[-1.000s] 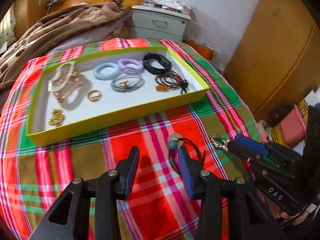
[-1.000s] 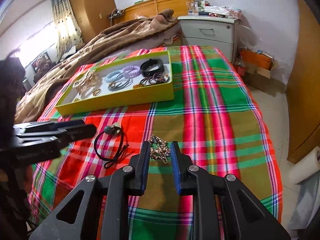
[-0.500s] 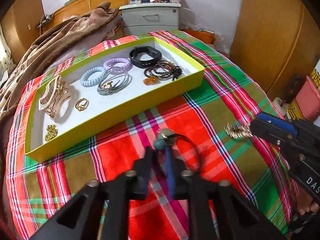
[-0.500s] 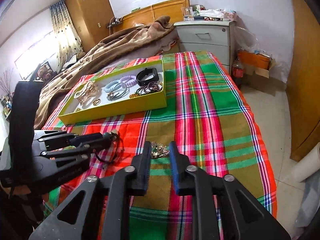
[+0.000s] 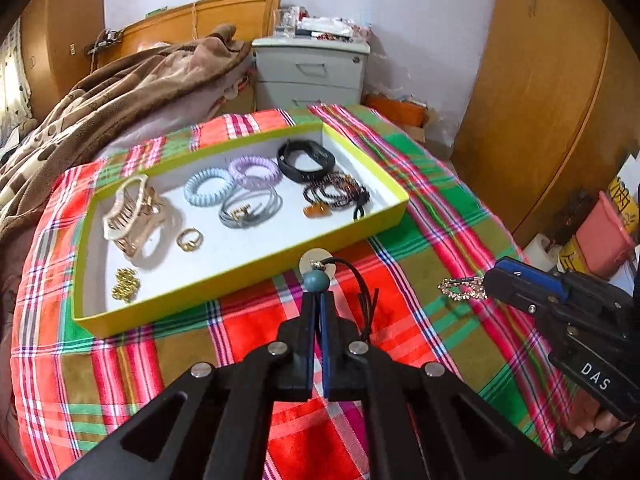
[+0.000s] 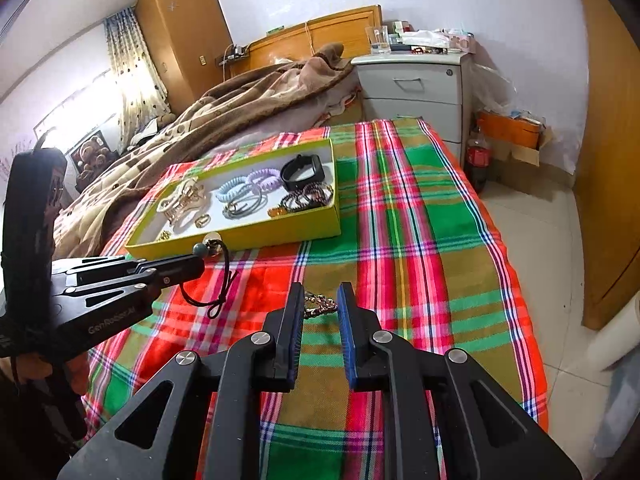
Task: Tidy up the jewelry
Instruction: 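Carry the black tie and gold clip into the box lid while both tools release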
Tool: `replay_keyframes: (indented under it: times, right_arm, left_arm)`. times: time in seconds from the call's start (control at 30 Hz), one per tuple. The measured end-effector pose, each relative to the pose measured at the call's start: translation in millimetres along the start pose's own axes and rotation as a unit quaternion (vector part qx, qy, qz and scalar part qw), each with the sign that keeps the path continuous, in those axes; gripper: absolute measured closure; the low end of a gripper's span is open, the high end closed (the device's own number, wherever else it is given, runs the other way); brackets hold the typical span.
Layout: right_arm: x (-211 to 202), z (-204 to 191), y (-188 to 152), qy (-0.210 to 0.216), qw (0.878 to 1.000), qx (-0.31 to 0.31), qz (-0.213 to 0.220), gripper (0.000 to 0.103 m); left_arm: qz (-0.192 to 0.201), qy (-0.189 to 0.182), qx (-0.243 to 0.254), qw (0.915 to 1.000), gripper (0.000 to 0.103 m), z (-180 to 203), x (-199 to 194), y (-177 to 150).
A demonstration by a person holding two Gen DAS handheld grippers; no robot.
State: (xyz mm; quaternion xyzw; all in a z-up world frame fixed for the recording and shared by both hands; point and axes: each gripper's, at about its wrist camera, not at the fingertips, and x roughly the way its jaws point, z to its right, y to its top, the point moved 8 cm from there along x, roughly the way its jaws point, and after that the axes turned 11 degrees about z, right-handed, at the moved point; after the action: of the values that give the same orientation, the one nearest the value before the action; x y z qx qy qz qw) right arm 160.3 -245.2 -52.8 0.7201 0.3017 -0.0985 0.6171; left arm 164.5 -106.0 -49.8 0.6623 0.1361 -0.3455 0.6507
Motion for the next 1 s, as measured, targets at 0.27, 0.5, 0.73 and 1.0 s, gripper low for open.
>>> replay_keyframes:
  times: [0.27,0.5,0.73,1.0]
  right_arm:
    - [0,-9,25,0.007,1.0,-0.009,0.019,0.086]
    - [12,-19,49,0.014,0.999,-0.018,0.029,0.086]
    - [46,-35,65,0.033,0.999,-0.03,0.024,0.086]
    - [96,-53,60,0.059,0.997,-0.037,-0.016,0.086]
  left_arm:
    - [0.025,0.004,-0.001,0.9997,0.101,-6,-15,20]
    - [0.038,0.009,-0.018,0.9991,0.101,-26,-17,42]
    - [0.03,0.017,-0.042,0.9985,0.101,-59,0,53]
    - [0.0,0.031,-0.065,0.9974,0.101,-83,26,38]
